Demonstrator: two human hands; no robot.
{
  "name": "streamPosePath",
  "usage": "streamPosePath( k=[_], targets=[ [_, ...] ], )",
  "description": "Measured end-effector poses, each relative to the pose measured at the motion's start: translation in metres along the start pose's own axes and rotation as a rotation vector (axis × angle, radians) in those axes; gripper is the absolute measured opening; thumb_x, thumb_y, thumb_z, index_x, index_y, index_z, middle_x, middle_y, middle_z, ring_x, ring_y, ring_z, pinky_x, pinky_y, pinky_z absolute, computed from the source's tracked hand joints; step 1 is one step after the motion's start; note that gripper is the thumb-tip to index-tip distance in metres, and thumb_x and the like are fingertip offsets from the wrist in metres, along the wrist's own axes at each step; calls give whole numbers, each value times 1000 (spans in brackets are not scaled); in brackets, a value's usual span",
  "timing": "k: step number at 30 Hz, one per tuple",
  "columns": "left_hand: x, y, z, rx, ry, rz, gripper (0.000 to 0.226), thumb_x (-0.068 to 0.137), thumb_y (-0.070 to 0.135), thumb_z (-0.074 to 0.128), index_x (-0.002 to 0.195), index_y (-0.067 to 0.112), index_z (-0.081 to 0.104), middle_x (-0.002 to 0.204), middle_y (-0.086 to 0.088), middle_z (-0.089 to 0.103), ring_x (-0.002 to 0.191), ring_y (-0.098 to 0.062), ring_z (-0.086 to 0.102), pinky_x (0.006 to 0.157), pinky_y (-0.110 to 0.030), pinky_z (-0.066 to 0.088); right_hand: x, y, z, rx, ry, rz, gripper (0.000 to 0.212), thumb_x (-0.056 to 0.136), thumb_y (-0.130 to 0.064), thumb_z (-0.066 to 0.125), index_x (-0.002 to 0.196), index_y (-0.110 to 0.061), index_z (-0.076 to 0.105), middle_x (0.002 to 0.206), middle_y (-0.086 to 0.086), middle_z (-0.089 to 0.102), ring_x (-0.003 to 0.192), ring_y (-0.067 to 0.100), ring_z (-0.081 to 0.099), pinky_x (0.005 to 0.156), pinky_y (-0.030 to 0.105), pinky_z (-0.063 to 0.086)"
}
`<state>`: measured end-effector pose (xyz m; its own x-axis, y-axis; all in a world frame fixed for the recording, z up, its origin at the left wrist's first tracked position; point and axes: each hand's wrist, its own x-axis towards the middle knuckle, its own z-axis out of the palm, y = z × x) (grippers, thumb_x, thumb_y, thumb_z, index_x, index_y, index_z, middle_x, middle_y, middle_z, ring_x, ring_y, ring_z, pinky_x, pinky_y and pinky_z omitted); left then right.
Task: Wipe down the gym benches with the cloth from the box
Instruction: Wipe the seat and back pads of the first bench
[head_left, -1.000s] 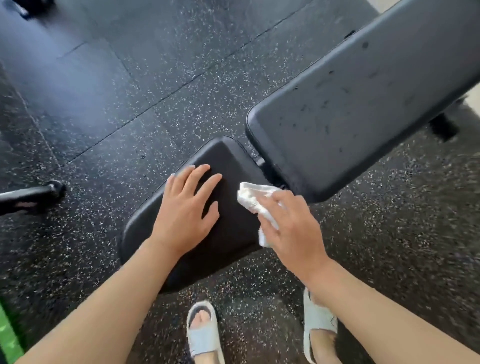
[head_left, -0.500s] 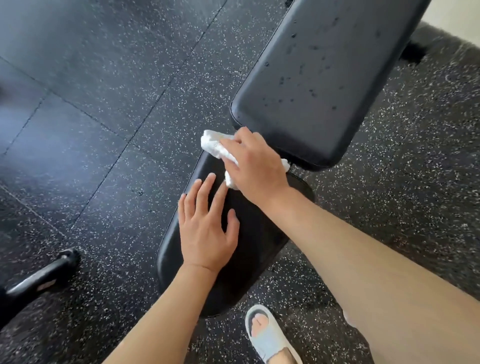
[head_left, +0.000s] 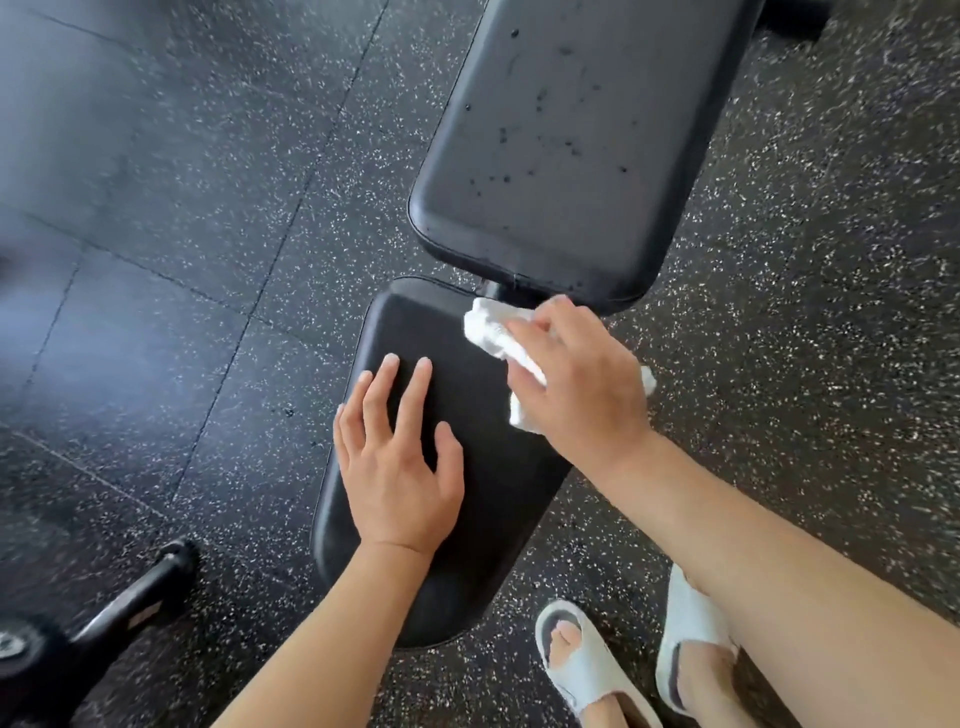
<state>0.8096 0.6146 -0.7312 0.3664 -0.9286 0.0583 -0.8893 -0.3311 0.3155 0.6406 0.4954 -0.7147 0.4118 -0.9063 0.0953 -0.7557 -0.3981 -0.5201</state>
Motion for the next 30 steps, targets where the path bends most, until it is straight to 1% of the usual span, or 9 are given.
streamPosePath(
  k=[4, 8, 12, 14, 17, 20, 21, 25, 30],
  targets=[
    [-1, -3, 2, 21, -7, 8, 59, 96, 34, 51, 155, 30, 47, 165, 3, 35, 152, -29, 31, 125, -54, 26, 35, -13, 7, 24, -65, 94, 19, 94, -29, 60, 103, -15, 71, 106, 1, 55, 90, 23, 53, 62, 39, 45],
    [-1, -3, 3, 36, -10, 29, 60, 96, 32, 50, 155, 27, 48, 164, -1, 37, 149, -32, 33, 122, -56, 28, 20, 0, 3, 41, -47, 182, 22, 96, -30, 57, 109, -19, 70, 104, -3, 51, 92, 21, 51, 62, 35, 38],
    [0, -1, 3, 48, -8, 19, 59, 96, 32, 49, 154, 27, 49, 163, -2, 39, 145, -36, 38, 120, -56, 30, -41, 23, -3, 151, 167, 242, 27, 93, -22, 64, 119, -22, 71, 106, -3, 55, 92, 20, 55, 61, 33, 49],
    [-1, 1, 2, 38, -6, 8, 58, 96, 31, 49, 154, 26, 49, 162, -2, 40, 143, -37, 39, 121, -55, 29, -78, 15, 8, 277, 267, 317, 34, 95, -19, 66, 129, -22, 68, 117, -3, 54, 97, 19, 58, 69, 31, 51],
    [-1, 5, 1, 17, -4, 14, 58, 96, 32, 48, 154, 27, 50, 161, -2, 41, 143, -35, 39, 122, -54, 28, -116, -18, 39, 460, 377, 455, 40, 98, -22, 58, 137, -15, 60, 127, 0, 47, 104, 20, 60, 82, 33, 54],
    [-1, 3, 3, 15, 0, 10, 58, 96, 32, 48, 153, 28, 50, 161, 0, 41, 143, -32, 38, 122, -53, 29, -134, -49, 66, 535, 479, 527, 42, 99, -22, 57, 141, -12, 58, 133, 1, 44, 114, 11, 56, 94, 16, 47],
    [-1, 2, 3, 13, -1, 8, 58, 95, 33, 47, 153, 29, 50, 161, 1, 41, 143, -31, 37, 122, -52, 29, -140, -56, 72, 553, 499, 546, 43, 99, -21, 57, 142, -15, 56, 134, 0, 44, 116, 10, 55, 95, 16, 48],
    [-3, 3, 4, 8, -1, -2, 58, 96, 35, 44, 154, 31, 49, 161, 2, 40, 140, -33, 37, 120, -54, 29, -157, -73, 82, 621, 535, 568, 42, 100, -24, 56, 141, -22, 53, 132, -2, 46, 115, 15, 58, 91, 39, 55],
    [-4, 5, 3, 22, 2, -3, 59, 96, 33, 43, 154, 30, 49, 161, 1, 40, 139, -34, 37, 122, -52, 27, -107, -33, 59, 654, 595, 578, 34, 97, -21, 54, 130, -16, 57, 117, 1, 48, 91, 19, 57, 73, 42, 54]
  ],
)
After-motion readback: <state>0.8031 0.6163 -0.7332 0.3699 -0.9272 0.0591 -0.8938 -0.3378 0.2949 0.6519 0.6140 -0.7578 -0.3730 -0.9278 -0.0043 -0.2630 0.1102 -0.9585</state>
